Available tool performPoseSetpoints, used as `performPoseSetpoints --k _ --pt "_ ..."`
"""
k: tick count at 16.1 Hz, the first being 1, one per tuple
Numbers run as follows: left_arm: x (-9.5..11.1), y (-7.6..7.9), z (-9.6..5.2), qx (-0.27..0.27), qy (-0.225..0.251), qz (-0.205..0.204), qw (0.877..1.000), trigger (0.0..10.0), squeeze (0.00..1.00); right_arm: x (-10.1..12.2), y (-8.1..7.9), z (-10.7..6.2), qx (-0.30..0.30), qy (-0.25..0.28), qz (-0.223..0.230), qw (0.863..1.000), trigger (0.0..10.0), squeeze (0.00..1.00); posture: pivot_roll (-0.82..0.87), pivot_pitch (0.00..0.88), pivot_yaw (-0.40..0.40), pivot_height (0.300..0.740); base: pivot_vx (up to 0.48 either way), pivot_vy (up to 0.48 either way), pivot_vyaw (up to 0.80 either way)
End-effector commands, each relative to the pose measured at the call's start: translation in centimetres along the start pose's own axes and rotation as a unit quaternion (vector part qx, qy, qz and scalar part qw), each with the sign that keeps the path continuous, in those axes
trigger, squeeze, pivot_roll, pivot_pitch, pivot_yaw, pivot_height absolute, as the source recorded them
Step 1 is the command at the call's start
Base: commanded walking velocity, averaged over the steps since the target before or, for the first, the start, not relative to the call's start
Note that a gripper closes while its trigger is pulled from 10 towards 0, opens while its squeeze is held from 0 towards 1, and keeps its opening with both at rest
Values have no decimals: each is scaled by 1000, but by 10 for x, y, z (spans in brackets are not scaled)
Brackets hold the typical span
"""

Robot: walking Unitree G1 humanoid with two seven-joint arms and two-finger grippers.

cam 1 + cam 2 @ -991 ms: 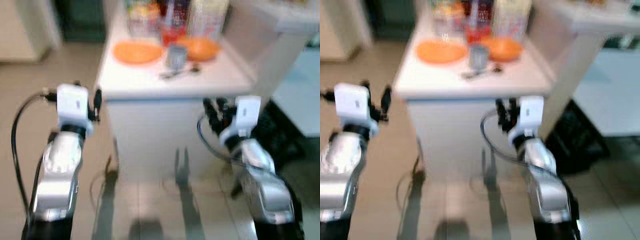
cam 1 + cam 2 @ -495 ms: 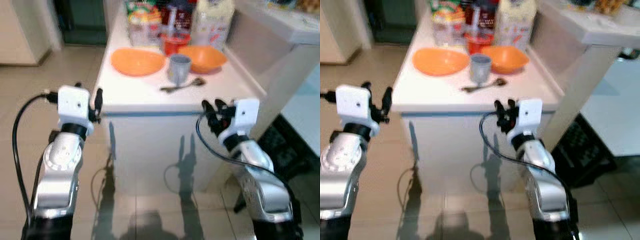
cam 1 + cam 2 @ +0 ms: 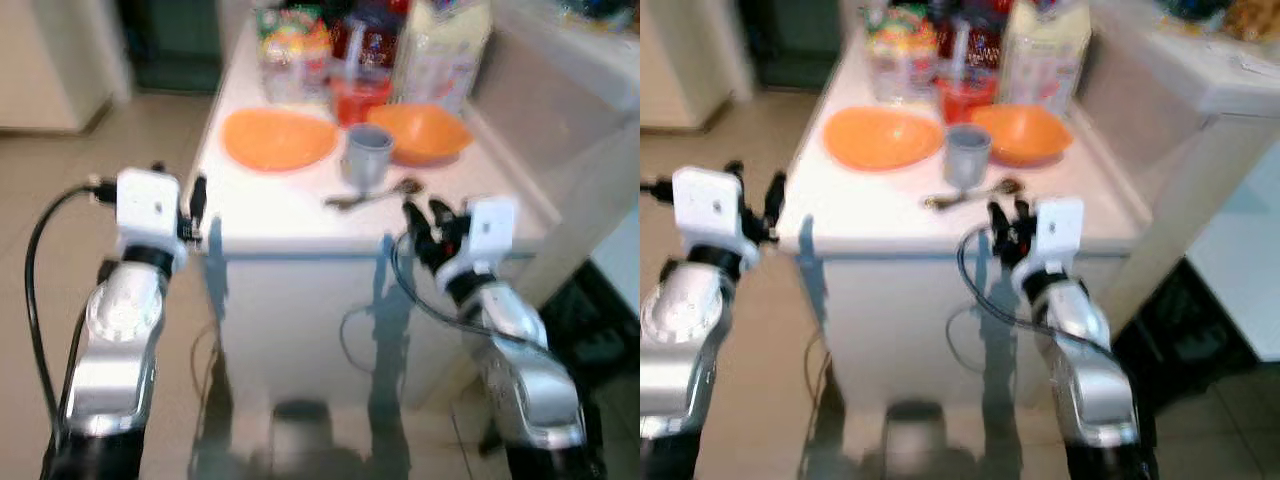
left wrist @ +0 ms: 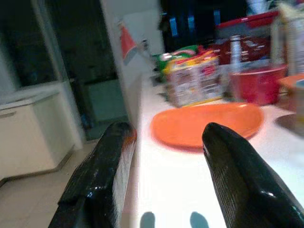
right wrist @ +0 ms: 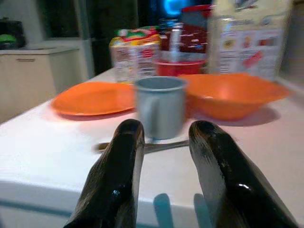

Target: Setting the table

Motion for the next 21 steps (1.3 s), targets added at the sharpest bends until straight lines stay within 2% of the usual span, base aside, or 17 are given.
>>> performPoseSetpoints --k 1,4,9,12,13,14,15,17,20,21 --pt "4 12 2 -18 8 -5 1000 10000 0 3 11 -5 -17 4 -9 1000 10000 0 69 0 -38 740 379 0 0" --pt "5 14 3 -23 9 -6 1000 10000 0 4 11 -8 -14 6 -11 1000 10000 0 67 0 -36 740 380 0 -508" --pt "4 18 4 -43 1 -3 999 10000 0 17 10 -13 -5 38 -2 999 10000 0 68 0 -40 740 370 0 0" --pt "3 31 8 -111 13 42 993 10000 0 22 7 -14 2 49 -1 999 10000 0 64 0 -36 740 0 0 0" --pt "-4 30 12 -139 -4 66 988 10000 0 22 7 -14 4 50 -3 999 10000 0 64 0 -36 740 0 0 0" --pt "-7 26 19 -157 -14 88 984 10000 733 23 4 -14 19 50 -8 999 10000 0 60 0 -30 740 0 0 0" --pt "-7 26 25 -174 -16 102 979 10000 1000 24 -3 -15 49 48 -18 997 10000 0 60 0 -30 740 0 0 0" --pt "-8 31 37 -228 -21 147 962 10000 1000 26 -27 -20 136 36 -23 990 10000 0 54 0 -28 740 0 0 0" --pt "-15 32 47 -260 -31 193 946 10000 1000 24 -40 -26 191 21 -27 981 10000 0 51 0 -30 740 0 0 0" --pt "-22 33 49 -278 -44 215 935 10000 812 23 -43 -28 202 15 -28 979 10000 0 48 0 -31 740 0 0 0"
Point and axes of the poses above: a point about 5 cm out from each wrist's last joint towards the gripper, its own z axis pointing out of the wrist towards the gripper, its own x axis along the axis of the wrist's last joint, y = z × x, the point moved 5 cm from there along z, pointing out of the wrist towards the gripper, and after that the axes turned 1 degree about -z, right-handed, at the moved point
